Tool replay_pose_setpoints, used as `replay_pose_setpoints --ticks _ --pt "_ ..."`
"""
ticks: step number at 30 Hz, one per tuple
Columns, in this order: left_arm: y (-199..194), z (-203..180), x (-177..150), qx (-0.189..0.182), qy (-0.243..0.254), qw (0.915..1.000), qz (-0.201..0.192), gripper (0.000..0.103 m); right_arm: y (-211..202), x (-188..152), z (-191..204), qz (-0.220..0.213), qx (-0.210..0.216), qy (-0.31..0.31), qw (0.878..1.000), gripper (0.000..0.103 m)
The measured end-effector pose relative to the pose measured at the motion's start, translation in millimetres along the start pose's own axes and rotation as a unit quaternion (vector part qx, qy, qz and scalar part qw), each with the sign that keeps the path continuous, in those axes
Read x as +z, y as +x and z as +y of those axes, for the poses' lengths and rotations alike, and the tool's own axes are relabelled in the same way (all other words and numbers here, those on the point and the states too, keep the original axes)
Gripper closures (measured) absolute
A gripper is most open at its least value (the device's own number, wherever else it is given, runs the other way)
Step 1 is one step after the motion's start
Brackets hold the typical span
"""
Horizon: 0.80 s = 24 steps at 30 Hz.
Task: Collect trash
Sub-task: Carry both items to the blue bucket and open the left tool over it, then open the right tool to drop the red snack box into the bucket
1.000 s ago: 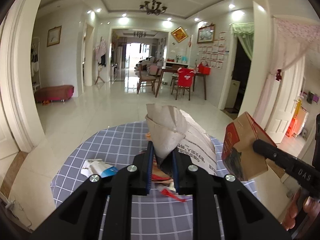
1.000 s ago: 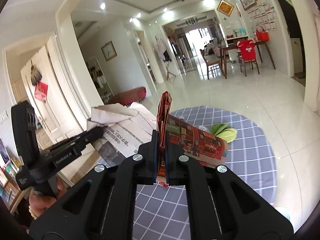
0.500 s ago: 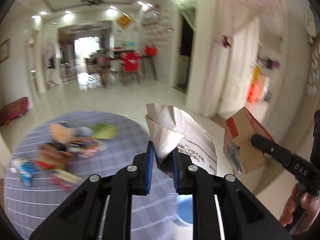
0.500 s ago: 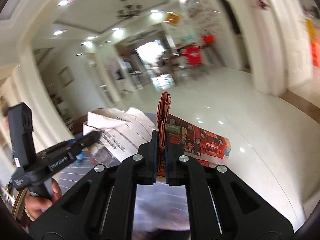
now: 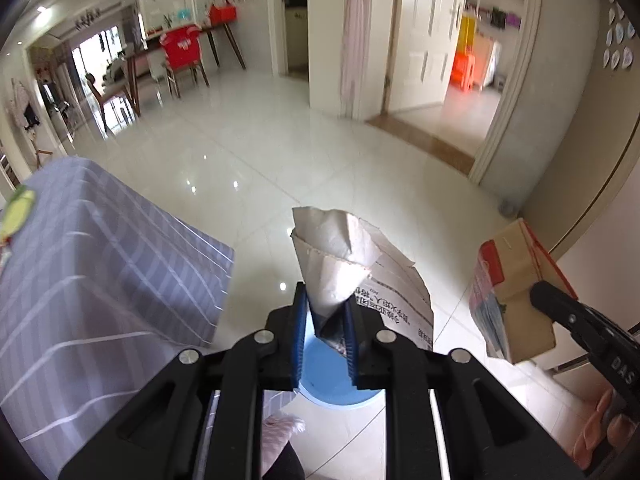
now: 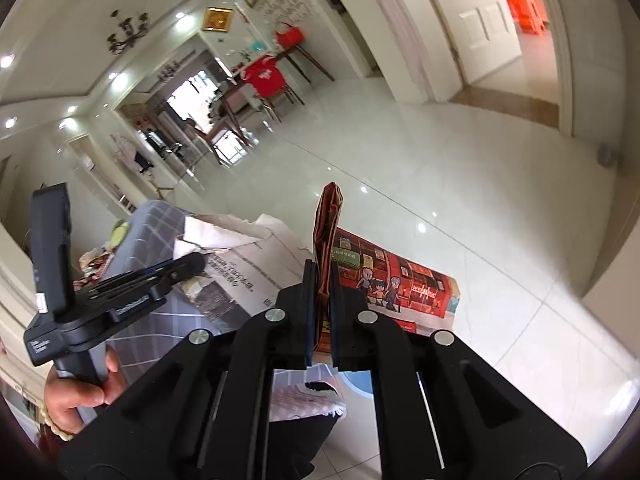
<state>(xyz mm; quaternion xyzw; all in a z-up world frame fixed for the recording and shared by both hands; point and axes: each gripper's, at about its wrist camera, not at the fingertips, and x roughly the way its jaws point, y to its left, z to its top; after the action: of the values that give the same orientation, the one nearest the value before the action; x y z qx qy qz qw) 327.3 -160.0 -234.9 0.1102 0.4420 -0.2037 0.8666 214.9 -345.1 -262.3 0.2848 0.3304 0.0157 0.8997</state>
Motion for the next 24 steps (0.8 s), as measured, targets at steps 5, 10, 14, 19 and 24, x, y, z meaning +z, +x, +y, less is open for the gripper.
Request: replay_pose_setpoints --ticks 5,10,14,19,24 --pt "52 1 5 -0.008 -0.009 0.9991 0.041 0.054 12 -10 -23 0.016 -0.013 0.019 1.000 0.097" --pt "79 8 -8 0.000 -0.014 0.9968 0.079 0.027 23 -16 -11 0.035 -0.018 0.024 0.999 0.097" --pt "77 13 -22 -0.004 -0.010 0.9970 0.077 0.027 33 -16 -2 0.048 -0.012 0.023 0.999 0.097" --pt "62 19 -28 0.011 -0.005 0.9976 0.068 0.025 44 -14 9 0.057 -0.001 0.019 0.998 0.097" --pt "49 37 -30 0.025 -0.019 0.9979 0.056 0.023 55 -14 24 0.065 0.012 0.014 0.998 0.097"
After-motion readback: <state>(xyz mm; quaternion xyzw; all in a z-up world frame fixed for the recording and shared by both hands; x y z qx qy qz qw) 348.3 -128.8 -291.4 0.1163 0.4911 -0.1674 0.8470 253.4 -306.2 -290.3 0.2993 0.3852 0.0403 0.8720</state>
